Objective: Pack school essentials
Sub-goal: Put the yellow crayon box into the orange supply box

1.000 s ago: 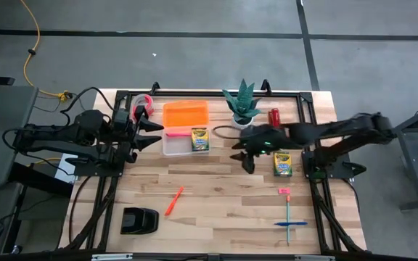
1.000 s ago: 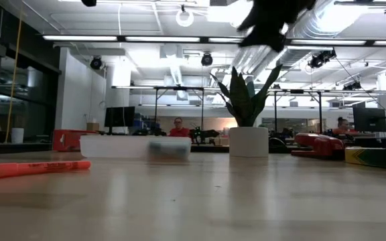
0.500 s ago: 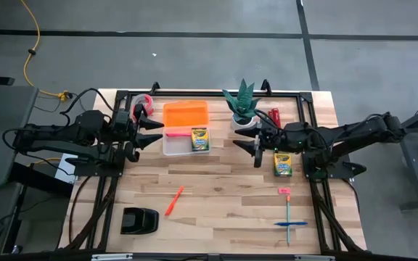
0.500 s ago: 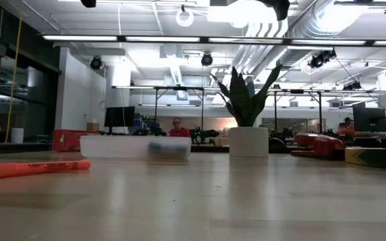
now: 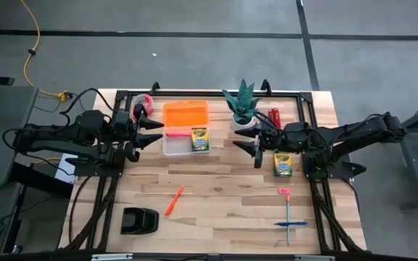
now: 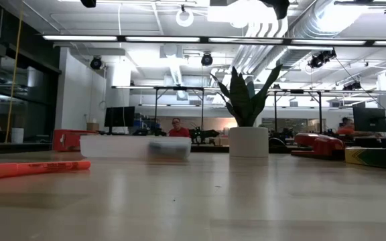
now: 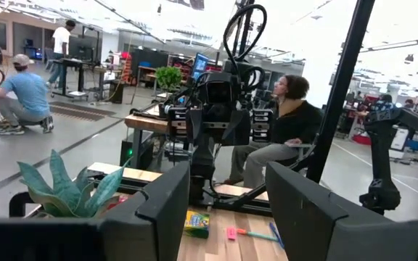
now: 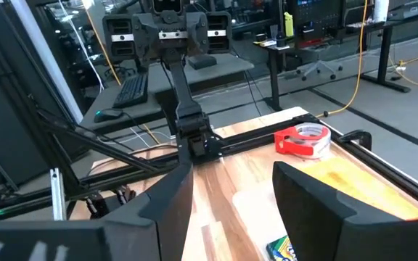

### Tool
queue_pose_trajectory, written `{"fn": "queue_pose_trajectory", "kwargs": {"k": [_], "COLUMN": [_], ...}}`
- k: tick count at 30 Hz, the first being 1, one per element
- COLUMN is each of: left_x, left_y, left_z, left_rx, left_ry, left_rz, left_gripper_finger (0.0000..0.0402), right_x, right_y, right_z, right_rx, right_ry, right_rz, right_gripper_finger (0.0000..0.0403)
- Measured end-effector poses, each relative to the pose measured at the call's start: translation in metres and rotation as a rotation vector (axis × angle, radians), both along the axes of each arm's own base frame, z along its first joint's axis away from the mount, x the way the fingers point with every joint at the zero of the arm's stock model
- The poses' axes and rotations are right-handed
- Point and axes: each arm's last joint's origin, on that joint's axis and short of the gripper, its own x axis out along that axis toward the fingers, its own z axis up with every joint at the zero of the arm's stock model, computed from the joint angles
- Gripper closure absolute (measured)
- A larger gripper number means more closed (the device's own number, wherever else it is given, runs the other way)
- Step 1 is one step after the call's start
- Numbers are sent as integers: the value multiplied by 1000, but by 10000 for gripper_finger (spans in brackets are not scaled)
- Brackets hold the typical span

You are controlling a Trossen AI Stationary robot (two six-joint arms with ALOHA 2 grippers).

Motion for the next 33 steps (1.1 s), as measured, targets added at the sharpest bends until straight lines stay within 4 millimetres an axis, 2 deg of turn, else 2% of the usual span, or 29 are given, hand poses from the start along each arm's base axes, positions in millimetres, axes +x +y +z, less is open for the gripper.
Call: {"fn": "queue_pose_trajectory", "kwargs": {"k": [8,11,13,17,22,25,27,33], "left_x": [0,0,0,0,0,0,1,1], "left_y": [0,1,1,1,2,2,2,2], "left_z": [0,0,0,0,0,0,-1,-1], "left_rx": [-6,-29,-29,-28,-18,-18,-25,-25], "left_ry": [-1,-4,-4,-4,-2,1,2,2], "left_rz": [13,23,24,31,59,59,58,58], "left_gripper_finger": [229,229,229,229,229,229,229,229], "right_x": [0,-1,-4,-16,-42,-52,-51,-38], "right_y": [0,-1,-1,-3,-4,-3,-1,3], "right_z": [-1,-8,-19,-54,-95,-112,-119,-139], "right_rx": [15,100,196,422,711,739,729,725], "right_ry": [8,63,163,477,917,1132,1199,1245], "right_rz": [13,-24,-69,-209,-551,-722,-768,-839], "right_gripper_finger": [220,220,220,220,220,220,220,220]}}
